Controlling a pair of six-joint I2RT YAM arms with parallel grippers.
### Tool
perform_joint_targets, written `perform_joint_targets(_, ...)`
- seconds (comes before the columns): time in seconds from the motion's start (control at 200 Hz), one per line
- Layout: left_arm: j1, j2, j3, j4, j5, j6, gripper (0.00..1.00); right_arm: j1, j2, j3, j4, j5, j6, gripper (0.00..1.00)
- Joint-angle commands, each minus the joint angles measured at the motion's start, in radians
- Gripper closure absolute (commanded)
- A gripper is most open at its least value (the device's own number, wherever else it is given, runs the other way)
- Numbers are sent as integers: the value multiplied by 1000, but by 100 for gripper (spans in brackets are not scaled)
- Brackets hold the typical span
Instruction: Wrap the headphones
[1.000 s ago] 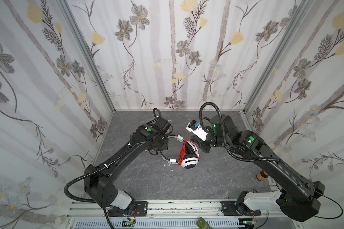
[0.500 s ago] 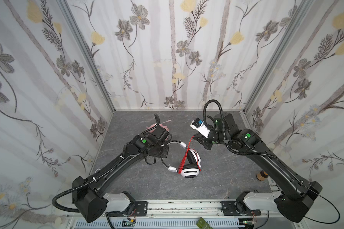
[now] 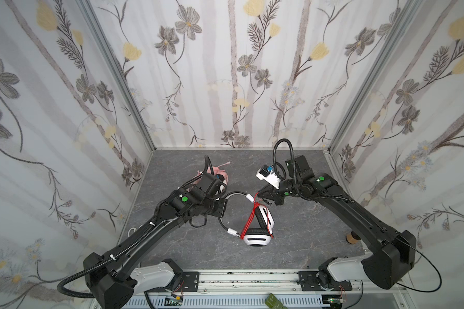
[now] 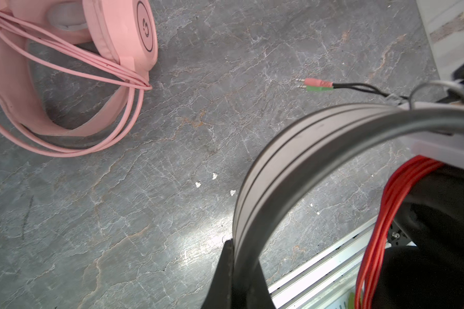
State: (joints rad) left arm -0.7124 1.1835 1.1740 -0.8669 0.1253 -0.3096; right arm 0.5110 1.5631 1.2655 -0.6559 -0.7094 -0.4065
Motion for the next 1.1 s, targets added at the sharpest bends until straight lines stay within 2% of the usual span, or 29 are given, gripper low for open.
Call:
perform_joint_targets(0.0, -1, 2, 13, 74, 53, -3, 100, -12, 27, -13, 27, -117, -50, 100)
perform_joint_targets(0.21, -1, 7, 16, 76, 50, -10, 100, -41, 22, -47, 23, -94, -65, 100)
perform_joint_targets(0.565, -2, 28, 16, 63, 42, -9, 100, -102, -74, -74, 49, 19, -25, 100)
perform_joint_targets(0.964, -1, 25, 29, 57, 37, -8, 100, -125, -58, -132, 51, 15, 2, 100)
perform_joint_targets(1.019, -2, 25, 30, 56, 39, -9, 100, -125, -62, -144, 63, 42, 19, 82)
perform_joint_targets(1.094, -1, 27, 28, 57, 40, -10, 100, -129, -81, -151, 87, 46, 39, 72)
